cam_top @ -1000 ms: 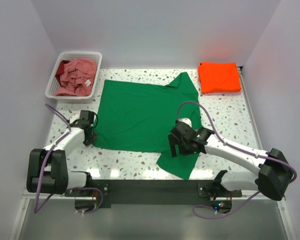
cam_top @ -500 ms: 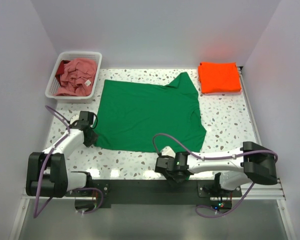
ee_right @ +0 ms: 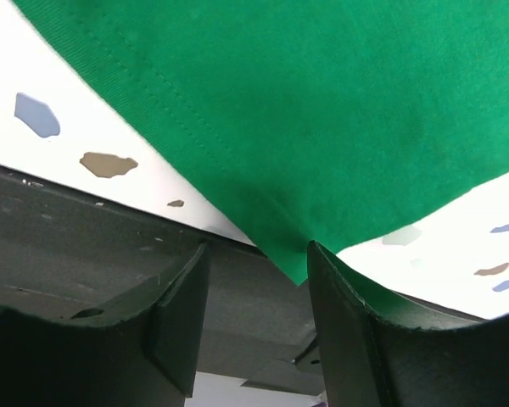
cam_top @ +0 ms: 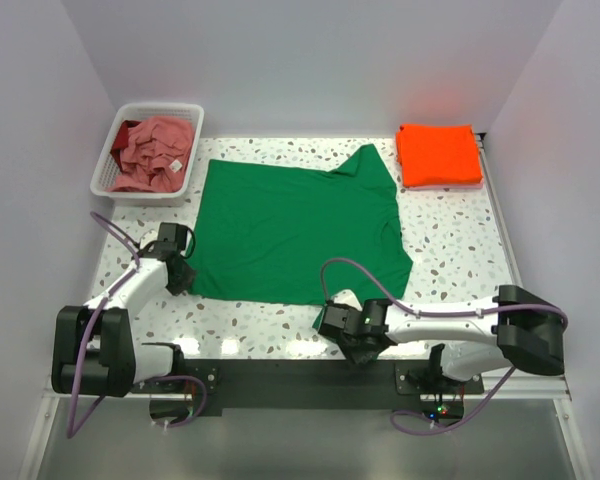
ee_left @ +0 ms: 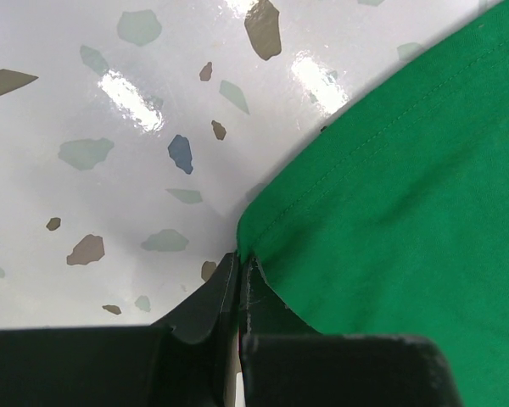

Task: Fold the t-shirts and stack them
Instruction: Fold the tshirt

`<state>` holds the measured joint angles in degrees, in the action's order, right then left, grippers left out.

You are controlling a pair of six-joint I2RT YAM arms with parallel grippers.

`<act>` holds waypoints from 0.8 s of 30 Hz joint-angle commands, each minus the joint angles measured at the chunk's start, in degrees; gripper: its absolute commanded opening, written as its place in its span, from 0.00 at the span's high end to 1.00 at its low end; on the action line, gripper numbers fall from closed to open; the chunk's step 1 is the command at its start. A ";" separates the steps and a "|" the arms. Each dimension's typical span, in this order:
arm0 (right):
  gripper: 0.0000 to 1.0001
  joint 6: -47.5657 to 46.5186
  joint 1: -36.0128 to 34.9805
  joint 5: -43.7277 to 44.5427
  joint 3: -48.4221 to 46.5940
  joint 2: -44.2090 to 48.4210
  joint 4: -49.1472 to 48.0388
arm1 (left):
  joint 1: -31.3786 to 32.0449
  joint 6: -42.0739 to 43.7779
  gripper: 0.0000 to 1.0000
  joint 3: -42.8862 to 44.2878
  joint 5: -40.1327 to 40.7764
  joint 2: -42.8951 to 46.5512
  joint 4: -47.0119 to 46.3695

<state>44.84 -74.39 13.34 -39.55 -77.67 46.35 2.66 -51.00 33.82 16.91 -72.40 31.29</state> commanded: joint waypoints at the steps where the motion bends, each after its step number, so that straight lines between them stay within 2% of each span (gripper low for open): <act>1: 0.47 -0.10 4.85 3.20 3.43 0.50 -4.95 | -0.19 -0.68 1.00 1.16 1.20 1.30 1.32; 6: 0.48 -1.16 9.34 0.98 5.62 1.91 -7.50 | -0.19 -0.94 1.00 1.86 1.73 1.21 2.02; 10: 0.49 -0.81 9.61 0.99 5.54 1.12 -7.15 | -0.19 -1.29 1.00 2.21 1.99 1.21 2.55; 12: 0.56 -0.54 9.70 0.89 5.80 0.42 -7.32 | -0.19 -1.38 1.00 2.39 1.90 1.21 2.81; 15: 0.80 -0.02 9.70 0.98 5.45 -0.73 -6.45 | -0.19 -1.47 1.00 2.65 1.81 1.21 3.42; 18: 0.92 0.77 9.70 0.98 4.49 -0.47 -4.17 | -0.19 -1.73 1.00 3.09 1.99 1.30 5.00; 19: 1.00 1.04 9.70 0.63 4.31 1.10 -3.38 | -0.19 -1.91 1.00 3.35 2.16 1.38 5.53; 24: 1.00 0.78 9.70 -3.49 2.20 8.66 1.28 | -0.19 -3.05 1.00 3.79 1.73 3.75 9.75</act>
<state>44.71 -64.84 10.90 -36.93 -73.84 43.38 2.66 -52.12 35.53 17.69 -71.35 36.95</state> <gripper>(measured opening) 0.022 0.027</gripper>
